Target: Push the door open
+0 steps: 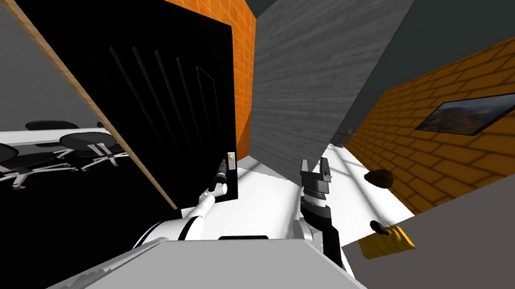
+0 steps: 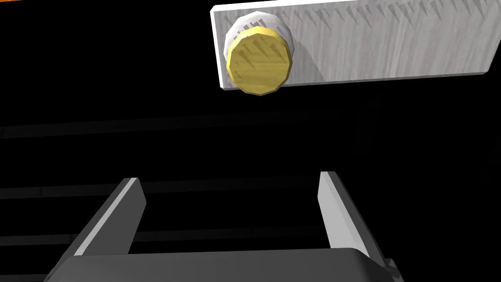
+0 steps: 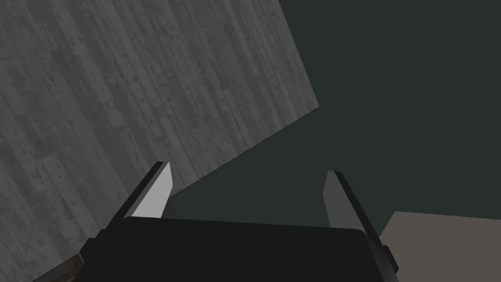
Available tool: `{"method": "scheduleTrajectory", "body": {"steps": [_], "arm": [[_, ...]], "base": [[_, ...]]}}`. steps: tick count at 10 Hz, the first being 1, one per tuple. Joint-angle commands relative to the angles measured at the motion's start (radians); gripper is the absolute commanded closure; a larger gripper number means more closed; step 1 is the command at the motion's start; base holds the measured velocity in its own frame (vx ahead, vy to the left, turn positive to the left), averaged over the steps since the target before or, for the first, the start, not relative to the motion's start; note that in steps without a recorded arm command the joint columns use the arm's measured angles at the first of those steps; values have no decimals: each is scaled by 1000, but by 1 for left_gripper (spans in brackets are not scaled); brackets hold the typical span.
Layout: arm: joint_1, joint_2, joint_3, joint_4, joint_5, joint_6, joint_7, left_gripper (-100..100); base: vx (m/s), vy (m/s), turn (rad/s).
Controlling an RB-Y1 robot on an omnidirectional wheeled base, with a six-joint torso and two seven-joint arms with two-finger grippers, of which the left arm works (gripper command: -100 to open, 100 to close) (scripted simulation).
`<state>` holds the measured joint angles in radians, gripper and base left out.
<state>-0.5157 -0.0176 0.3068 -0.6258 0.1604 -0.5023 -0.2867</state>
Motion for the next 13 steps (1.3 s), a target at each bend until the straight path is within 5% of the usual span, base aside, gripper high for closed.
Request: {"method": "scheduleTrajectory", "body": {"steps": [1, 4, 7, 9, 10, 13], "arm": [[-12, 29, 3, 22, 2, -7, 2, -100], [-12, 37, 7, 24, 4, -8, 3, -100], [-13, -12, 11, 26, 5, -10, 3, -100], [-13, -8, 10, 33, 5, -20, 6, -100], [-13, -8, 10, 33, 5, -20, 6, 100], [-13, -8, 10, 33, 5, -20, 6, 100]], "base": [[172, 84, -18], [184, 21, -25], [208, -26, -29], [40, -29, 12], [2, 1, -13], [-6, 4, -5]]}}
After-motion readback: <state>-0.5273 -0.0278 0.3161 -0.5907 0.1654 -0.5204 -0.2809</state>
